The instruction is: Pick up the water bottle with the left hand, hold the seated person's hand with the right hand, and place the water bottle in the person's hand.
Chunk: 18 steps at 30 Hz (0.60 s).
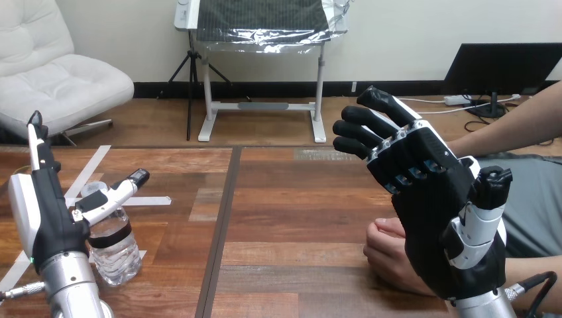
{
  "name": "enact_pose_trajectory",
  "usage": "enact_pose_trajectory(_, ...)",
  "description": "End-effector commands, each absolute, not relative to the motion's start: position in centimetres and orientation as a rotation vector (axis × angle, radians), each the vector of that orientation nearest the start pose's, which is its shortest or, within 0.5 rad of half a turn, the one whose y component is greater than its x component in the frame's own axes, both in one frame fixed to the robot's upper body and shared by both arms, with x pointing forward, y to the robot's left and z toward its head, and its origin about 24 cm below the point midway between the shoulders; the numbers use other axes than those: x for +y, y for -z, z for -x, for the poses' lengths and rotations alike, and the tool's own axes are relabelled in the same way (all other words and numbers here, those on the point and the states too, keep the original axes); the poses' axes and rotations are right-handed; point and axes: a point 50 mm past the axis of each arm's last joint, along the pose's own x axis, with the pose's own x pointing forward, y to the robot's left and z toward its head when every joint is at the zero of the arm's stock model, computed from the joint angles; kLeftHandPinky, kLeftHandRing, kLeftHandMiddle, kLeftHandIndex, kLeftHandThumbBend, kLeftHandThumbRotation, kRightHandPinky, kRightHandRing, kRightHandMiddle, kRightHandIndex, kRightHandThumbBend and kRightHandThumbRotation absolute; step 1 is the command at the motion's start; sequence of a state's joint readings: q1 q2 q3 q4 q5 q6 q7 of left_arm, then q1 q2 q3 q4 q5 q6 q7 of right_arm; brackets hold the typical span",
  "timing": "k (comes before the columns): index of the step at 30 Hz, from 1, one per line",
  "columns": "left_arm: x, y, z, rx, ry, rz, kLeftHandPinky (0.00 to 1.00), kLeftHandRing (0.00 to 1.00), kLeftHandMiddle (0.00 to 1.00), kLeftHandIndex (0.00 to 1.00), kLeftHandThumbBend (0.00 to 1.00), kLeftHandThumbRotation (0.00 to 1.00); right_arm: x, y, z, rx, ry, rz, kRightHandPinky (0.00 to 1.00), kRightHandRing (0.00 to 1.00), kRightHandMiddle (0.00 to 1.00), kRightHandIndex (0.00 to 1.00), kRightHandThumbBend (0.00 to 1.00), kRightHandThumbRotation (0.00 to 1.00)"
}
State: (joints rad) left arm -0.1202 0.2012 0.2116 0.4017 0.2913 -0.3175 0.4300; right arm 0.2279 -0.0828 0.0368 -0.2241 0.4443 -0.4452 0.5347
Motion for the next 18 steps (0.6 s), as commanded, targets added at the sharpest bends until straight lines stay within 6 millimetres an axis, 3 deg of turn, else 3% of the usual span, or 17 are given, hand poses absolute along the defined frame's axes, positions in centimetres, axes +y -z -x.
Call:
enact_pose_trajectory(1, 24.8, -4.6, -27.1, -0.162, -0.512, -0.477, 0.83, 0.93, 0.95, 0.99, 0.93, 0.12, -15.5, -9.9, -19.8, -0.585, -0.434, -0.231, 0.79, 0.81, 0.81, 0.84, 0.73, 1.0)
enact_pose_trajectory(18, 24.8, -3.6, -27.6, -0.077, -0.522, -0.473, 0.76, 0.91, 0.94, 0.97, 0.91, 0.12, -15.4, -9.9, -19.8, -0.588, -0.435, -0.231, 0.79, 0.8, 0.81, 0.83, 0.73, 1.0)
